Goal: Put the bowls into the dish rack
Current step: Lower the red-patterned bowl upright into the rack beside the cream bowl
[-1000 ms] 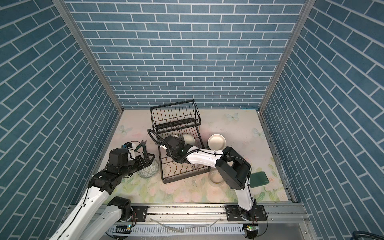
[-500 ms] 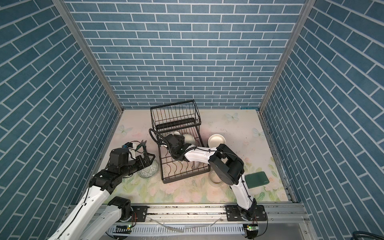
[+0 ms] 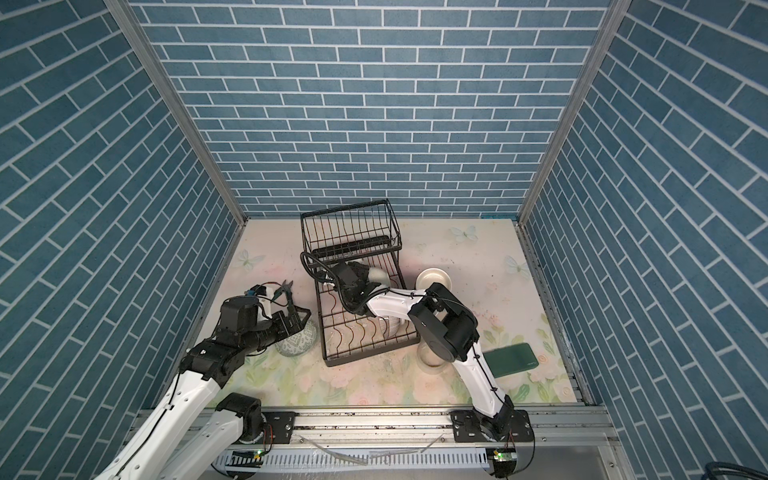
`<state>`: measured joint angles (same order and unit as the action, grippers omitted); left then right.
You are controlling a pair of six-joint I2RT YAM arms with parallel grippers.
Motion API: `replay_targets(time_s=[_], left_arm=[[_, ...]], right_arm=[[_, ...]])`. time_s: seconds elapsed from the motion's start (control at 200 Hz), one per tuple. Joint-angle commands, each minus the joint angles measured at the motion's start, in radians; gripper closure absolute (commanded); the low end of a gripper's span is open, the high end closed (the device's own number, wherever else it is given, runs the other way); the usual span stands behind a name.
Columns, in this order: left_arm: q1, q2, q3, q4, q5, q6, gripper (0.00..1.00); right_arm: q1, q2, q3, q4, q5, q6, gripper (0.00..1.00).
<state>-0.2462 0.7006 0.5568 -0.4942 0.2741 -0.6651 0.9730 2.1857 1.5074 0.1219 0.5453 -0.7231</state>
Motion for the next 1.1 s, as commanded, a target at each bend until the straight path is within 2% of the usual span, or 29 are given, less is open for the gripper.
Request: replay_targets(time_s=[0.0,0.275,0.72,1.095], left_arm=[[0.008,0.006,-0.016,0.022,0.010,-0.002,0.00],[0.008,0.010,-0.017,0.029,0.017,-0.005,0.00],[0.008,0.012,-0.019,0.034,0.015,-0.005,0.00],[0.008,0.017,-0.028,0.047,0.014,-0.002,0.00]], right_arm=[[-0.025,0.000,0.068,0.077,0.060,-0.044,0.56],[-0.031,0.035,0.064,0.069,0.067,-0.057,0.52],[-0.027,-0.018,0.032,0.016,0.035,-0.019,0.27],[0.007,-0.040,0.023,-0.007,0.019,-0.017,0.22]])
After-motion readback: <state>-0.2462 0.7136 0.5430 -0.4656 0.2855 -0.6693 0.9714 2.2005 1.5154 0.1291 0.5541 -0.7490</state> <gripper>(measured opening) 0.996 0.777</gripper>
